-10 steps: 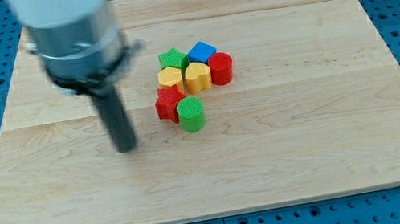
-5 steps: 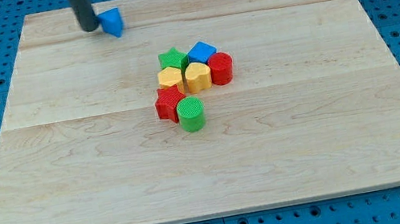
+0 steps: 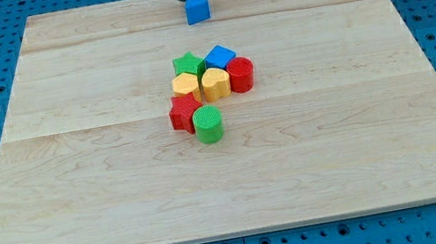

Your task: Push the blue triangle towards the blue cube

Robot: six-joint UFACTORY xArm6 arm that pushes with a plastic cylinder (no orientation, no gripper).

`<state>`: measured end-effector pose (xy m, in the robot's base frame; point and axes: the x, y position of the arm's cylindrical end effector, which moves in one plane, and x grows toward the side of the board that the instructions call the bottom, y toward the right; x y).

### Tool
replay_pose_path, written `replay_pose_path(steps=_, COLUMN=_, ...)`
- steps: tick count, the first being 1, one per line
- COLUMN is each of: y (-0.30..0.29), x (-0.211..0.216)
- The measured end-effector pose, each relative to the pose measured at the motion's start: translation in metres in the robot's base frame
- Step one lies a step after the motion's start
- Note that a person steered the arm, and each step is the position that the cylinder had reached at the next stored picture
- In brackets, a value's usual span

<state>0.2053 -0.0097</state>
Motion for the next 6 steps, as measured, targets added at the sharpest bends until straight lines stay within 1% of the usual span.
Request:
replay_pose_path(steps=1, y=0.024, x=0.014)
replay_pose_path(steps=2, y=0.039, x=0.019)
replay_pose_path(steps=3, y=0.015, x=0.011)
replay_pose_path(steps=4, y=0.001, x=0.015)
replay_pose_path(steps=5, y=0.002, x=0.041)
replay_pose_path(steps=6, y=0.016, x=0.056)
